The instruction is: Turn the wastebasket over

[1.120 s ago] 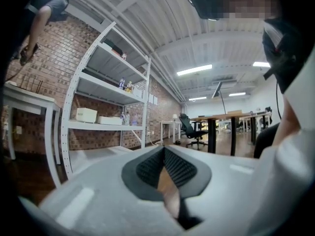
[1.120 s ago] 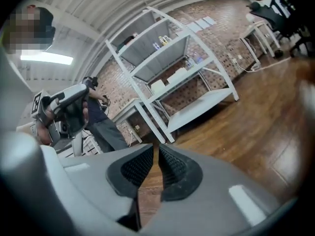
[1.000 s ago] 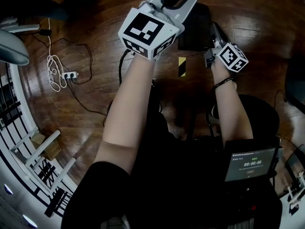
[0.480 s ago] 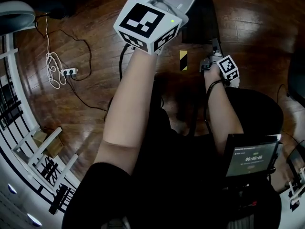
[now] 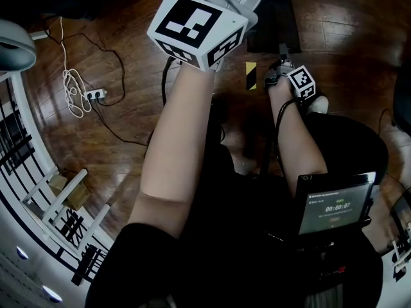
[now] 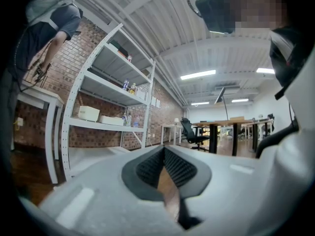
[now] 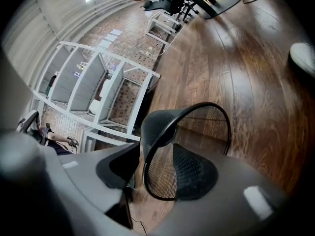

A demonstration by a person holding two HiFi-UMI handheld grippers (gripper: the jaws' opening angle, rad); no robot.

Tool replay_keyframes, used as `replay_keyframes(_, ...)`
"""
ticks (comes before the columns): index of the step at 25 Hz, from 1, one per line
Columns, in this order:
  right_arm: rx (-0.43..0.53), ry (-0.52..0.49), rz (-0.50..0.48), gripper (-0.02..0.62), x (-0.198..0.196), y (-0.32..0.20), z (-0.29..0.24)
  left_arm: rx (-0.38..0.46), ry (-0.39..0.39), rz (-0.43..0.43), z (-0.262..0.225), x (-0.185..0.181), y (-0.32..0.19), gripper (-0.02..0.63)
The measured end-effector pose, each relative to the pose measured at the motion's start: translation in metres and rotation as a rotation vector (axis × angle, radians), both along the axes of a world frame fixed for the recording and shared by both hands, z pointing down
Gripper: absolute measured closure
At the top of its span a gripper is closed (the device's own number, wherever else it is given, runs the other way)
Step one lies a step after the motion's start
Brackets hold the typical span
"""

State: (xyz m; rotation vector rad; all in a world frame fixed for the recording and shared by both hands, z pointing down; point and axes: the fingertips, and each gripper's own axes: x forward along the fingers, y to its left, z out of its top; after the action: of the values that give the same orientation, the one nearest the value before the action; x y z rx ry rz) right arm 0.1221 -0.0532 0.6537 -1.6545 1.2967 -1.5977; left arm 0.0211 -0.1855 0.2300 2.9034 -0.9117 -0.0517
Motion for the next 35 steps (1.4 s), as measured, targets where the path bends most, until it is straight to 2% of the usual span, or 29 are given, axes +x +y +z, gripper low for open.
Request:
replay_keyframes(7, 0.025, -0.029, 0.007, 0.396, -0.006, -0.026, -0.004, 0.01, 0.02, -0.01, -0.024, -0.006, -0.003, 0.603)
replay_keyframes(12, 0.094, -0.084, -0.016, 0.486, -0.019, -0.039, -0.012, -0.013, 0.044, -0.038, -0.034, -0.013, -0.007, 0.603)
replay_keyframes(14, 0.12, -0.087, -0.019, 0.55, -0.02, -0.044, -0.019, -0.012, 0.047, -0.039, -0.037, -0.014, -0.009, 0.603)
replay_keyframes(19, 0.133, -0.098, -0.036, 0.57, -0.024, -0.045, -0.017, -0.014, 0.05, -0.046, -0.033, -0.014, -0.01, 0.603)
replay_keyframes(24, 0.183, -0.084, -0.12, 0.588, -0.031, -0.061, -0.044, -0.004, 0.058, -0.039, -0.045, -0.012, -0.008, 0.603)
replay_keyframes(28, 0.188, -0.09, -0.135, 0.588, -0.031, -0.073, -0.048, 0.008, 0.061, -0.041, -0.041, -0.016, -0.011, 0.604)
replay_keyframes(31, 0.244, -0.028, -0.187, 0.588, -0.017, -0.076, -0.044, 0.007, 0.068, -0.037, -0.034, -0.014, -0.011, 0.603)
replay_keyframes(35, 0.271, 0.025, -0.263, 0.588, -0.009, -0.085, -0.057, 0.009, 0.067, -0.03, -0.028, -0.012, -0.01, 0.603)
